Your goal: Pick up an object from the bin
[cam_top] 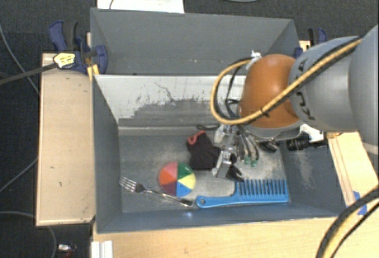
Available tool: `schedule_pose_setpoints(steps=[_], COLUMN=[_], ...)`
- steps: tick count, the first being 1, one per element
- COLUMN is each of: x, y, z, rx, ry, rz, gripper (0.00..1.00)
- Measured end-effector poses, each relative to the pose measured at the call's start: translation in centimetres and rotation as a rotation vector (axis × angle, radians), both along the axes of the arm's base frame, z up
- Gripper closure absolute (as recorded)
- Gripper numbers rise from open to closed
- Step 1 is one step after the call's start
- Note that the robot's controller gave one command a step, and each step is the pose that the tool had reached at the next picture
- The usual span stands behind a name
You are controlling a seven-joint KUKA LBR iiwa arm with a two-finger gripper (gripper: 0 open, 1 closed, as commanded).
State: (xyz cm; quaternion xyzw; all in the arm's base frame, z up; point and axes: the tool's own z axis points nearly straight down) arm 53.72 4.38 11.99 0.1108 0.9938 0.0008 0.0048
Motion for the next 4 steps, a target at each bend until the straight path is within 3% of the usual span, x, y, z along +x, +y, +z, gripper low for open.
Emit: schedule_pose_setpoints(steps=[1, 2, 3, 4], x=[0.8, 3.0, 1.7, 1.7], y=[1.2, -0.4, -1.2, -1.2], z=[-1.6, -5.0, -4.9, -4.9], rx=[0.001, 0.002, 0.003, 0.003], ry=[0.005, -0.005, -0.001, -0.001], rz=[0.004, -0.090, -0.105, -0.104], gripper=[0.00, 0.00, 1.00, 1.00])
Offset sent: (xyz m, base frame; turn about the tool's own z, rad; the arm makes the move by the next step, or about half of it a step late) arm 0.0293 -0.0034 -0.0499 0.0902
